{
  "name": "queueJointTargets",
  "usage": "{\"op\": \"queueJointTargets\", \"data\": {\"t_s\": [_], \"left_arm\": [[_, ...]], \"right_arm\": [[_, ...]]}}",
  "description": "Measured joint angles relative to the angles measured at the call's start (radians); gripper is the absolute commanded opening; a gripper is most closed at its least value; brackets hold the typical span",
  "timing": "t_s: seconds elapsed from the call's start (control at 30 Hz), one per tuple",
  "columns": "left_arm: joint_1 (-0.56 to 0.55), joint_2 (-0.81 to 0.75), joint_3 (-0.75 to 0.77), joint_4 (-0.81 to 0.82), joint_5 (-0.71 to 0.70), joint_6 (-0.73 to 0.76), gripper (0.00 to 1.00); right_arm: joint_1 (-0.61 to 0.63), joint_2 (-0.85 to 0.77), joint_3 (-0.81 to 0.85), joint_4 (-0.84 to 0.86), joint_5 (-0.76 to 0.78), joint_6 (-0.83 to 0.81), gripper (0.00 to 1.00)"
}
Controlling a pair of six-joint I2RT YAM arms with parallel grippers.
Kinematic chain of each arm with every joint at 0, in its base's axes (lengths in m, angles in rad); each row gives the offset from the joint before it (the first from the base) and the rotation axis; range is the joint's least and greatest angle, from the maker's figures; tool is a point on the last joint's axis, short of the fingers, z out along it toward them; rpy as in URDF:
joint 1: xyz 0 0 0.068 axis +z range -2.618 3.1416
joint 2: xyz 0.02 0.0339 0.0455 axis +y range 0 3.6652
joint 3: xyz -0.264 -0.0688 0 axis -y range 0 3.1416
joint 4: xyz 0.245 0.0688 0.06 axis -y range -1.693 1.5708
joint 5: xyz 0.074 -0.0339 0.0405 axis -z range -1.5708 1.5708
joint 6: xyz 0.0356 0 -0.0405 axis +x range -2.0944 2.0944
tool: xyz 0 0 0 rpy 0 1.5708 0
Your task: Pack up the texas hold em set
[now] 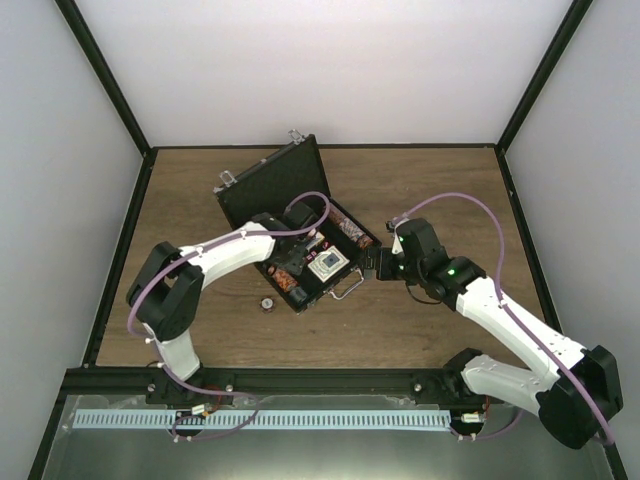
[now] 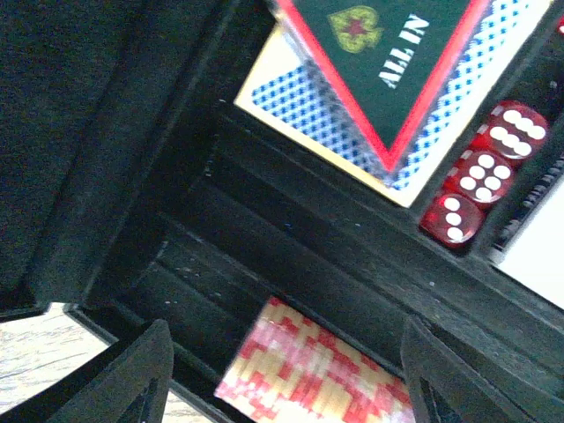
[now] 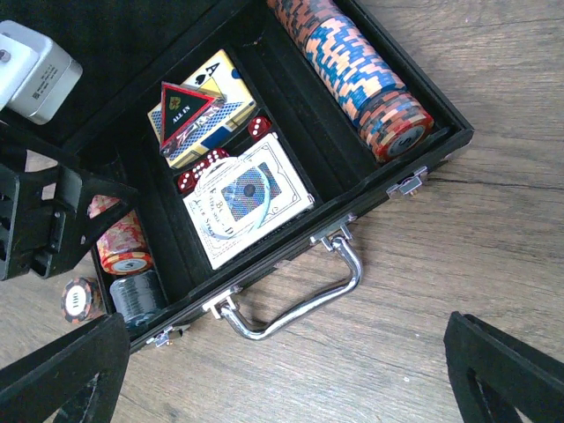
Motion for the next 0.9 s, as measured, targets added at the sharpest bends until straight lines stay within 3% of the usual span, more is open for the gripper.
{"op": "queueJointTargets", "data": {"t_s": [0.2, 0.53, 0.9], "left_arm": [[0.052, -0.001, -0.014, 0.036, 0.007, -0.023, 0.68], [0.151, -0.019, -0.138, 0.149, 0.217, -0.026, 0.64], [0.166, -0.034, -0.187, 0.195, 0.404, 0.037, 0.57]], "right_arm": [[0.000, 0.000, 0.000, 0.002, 0.000, 0.000, 1.00], [0.000, 0.000, 0.000, 0.002, 0.000, 0.000, 1.00], [0.000, 0.000, 0.000, 0.006, 0.000, 0.000, 1.00]]}}
